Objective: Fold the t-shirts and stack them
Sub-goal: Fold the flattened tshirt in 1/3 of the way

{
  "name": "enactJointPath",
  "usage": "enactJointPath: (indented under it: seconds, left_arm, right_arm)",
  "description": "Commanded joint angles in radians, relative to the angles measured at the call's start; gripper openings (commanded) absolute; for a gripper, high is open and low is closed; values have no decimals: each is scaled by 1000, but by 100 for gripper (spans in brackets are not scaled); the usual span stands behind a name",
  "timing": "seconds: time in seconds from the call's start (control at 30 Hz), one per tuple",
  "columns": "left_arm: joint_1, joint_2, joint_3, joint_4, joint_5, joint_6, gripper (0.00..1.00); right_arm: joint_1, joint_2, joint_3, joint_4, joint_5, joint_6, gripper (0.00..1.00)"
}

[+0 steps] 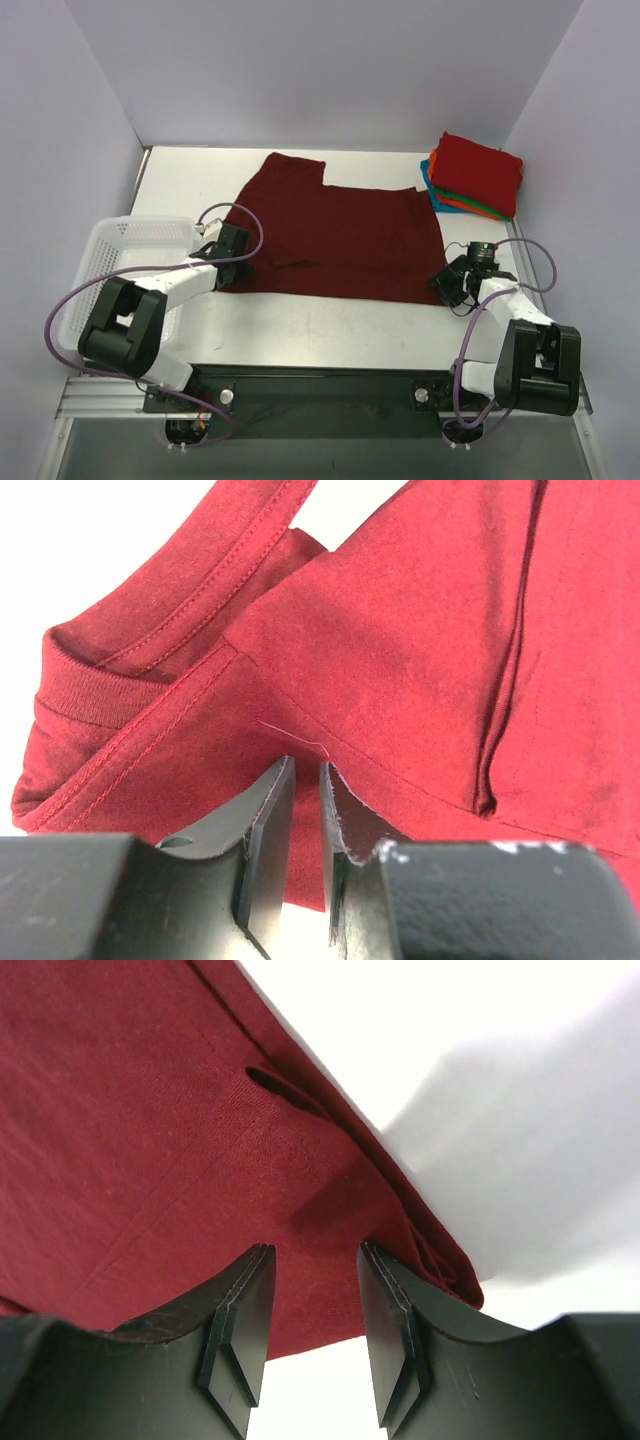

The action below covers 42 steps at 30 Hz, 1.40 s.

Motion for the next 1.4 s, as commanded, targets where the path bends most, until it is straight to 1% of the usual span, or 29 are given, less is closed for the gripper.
enactJointPath:
  seconds: [0.0, 0.17, 0.4, 0.53, 0.6, 0.67, 0.73, 0.8, 0.83, 0.93, 1.07, 1.17, 1.37]
  left_arm:
    - [-32, -77, -94, -102, 6, -15, 28]
    - [-81, -204, -213, -140, -11, -59, 28]
    - [-142, -448, -301, -249, -34, -116, 28]
    - [-148, -553, -286, -312, -29, -101, 29]
    - [-147, -586, -263, -326, -23, -78, 32]
    - [-148, -590, -220, -309, -13, -61, 36]
    - [-148, -562, -183, -291, 7, -41, 42]
    - [-148, -515, -168, -260, 23, -33, 45]
    - [-148, -498, -165, -222, 47, -29, 49]
    - [-148, -449, -172, -124, 89, -7, 53]
    - [-151, -396, -174, -39, 153, -1, 53]
    - [-159, -341, -171, -7, 171, -10, 51]
    - [-174, -286, -166, 64, 201, -21, 49]
  right_arm:
    - [-24, -81, -59, -170, 73, 13, 40]
    - [-35, -186, -108, -232, 21, 27, 40]
    - [-35, -367, -157, -328, 12, 48, 41]
    - [-30, -431, -110, -386, -5, 4, 43]
    - [-1, -454, -82, -397, -6, -44, 43]
    - [28, -439, -27, -398, 9, -70, 44]
    - [74, -412, 5, -404, 30, -91, 44]
    - [97, -369, 38, -404, 30, -98, 44]
    - [117, -344, 50, -394, 30, -101, 44]
    - [132, -327, 56, -374, 30, -99, 44]
    - [133, -321, 46, -351, 29, -91, 44]
    - [154, -313, 41, -342, 27, -88, 44]
    - [172, -302, 29, -317, 20, -76, 44]
